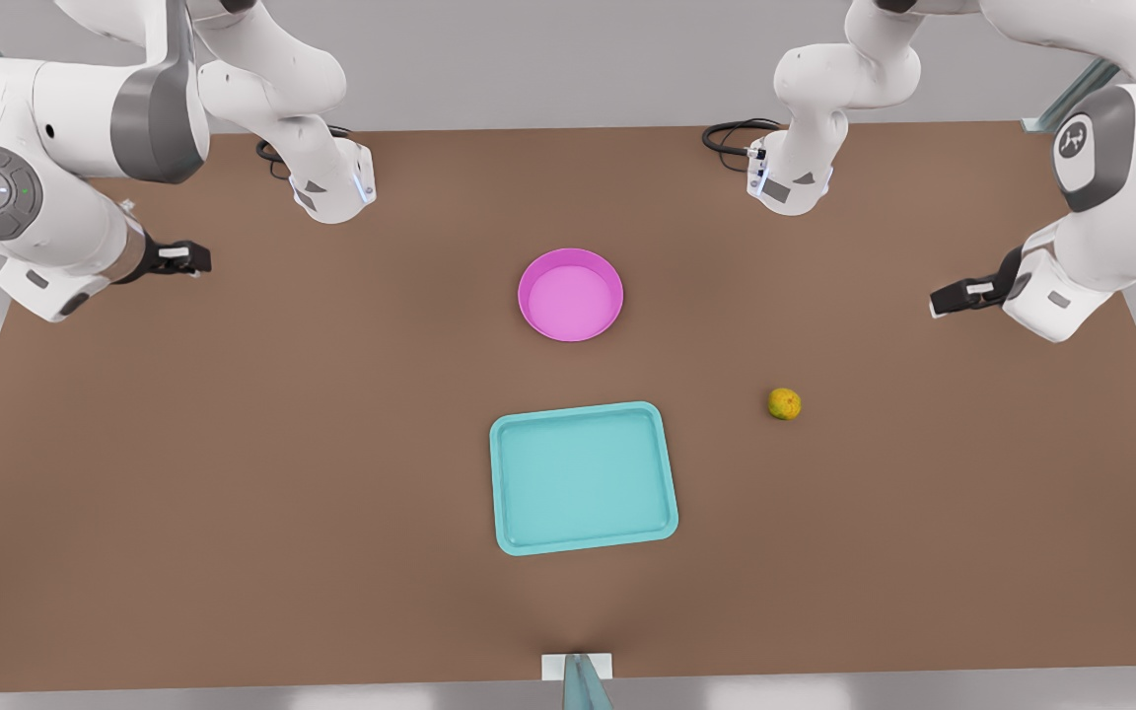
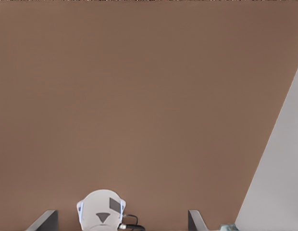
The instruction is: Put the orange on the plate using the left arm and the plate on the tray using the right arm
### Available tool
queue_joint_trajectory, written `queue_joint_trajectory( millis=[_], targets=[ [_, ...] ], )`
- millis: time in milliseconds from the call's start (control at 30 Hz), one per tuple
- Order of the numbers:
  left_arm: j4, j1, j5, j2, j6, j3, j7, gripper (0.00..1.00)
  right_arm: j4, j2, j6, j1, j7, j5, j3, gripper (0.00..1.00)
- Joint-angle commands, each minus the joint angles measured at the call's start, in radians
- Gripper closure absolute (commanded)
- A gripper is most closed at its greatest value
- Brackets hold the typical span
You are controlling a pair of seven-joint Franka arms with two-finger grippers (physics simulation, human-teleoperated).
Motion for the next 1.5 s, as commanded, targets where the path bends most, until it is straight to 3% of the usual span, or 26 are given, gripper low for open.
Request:
queue_joint_trajectory(
  millis=[0,33,100,267,500,633,1467],
  targets=[
    [-0.017,-0.001,0.000,-0.006,0.020,0.001,-0.088,0.00,0.000,-0.001,0.024,0.001,-0.015,0.000,-0.001,0.00],
    [-0.042,-0.001,0.002,-0.010,0.041,0.001,-0.088,0.00,0.000,-0.001,0.024,0.001,-0.015,0.000,-0.001,0.00],
    [-0.293,-0.041,0.002,-0.001,0.246,0.001,-0.108,0.00,0.000,-0.001,0.024,0.001,-0.015,0.000,-0.001,0.00],
    [-0.566,-0.107,-0.008,0.166,0.742,0.000,-0.101,0.00,0.000,0.000,0.023,0.001,-0.014,0.000,-0.002,0.00],
    [-0.744,-0.136,-0.054,0.232,1.099,-0.003,-0.053,0.00,-0.011,0.003,0.023,0.003,-0.014,0.000,-0.001,0.00],
    [-0.772,-0.155,-0.055,0.233,1.044,-0.002,0.203,0.00,-0.016,0.005,0.024,0.003,-0.014,0.000,-0.001,0.00],
    [-0.743,-0.168,-0.049,0.341,1.159,0.001,0.205,0.00,-0.017,0.019,0.030,0.016,-0.014,0.000,-0.001,0.00]
  ],
)
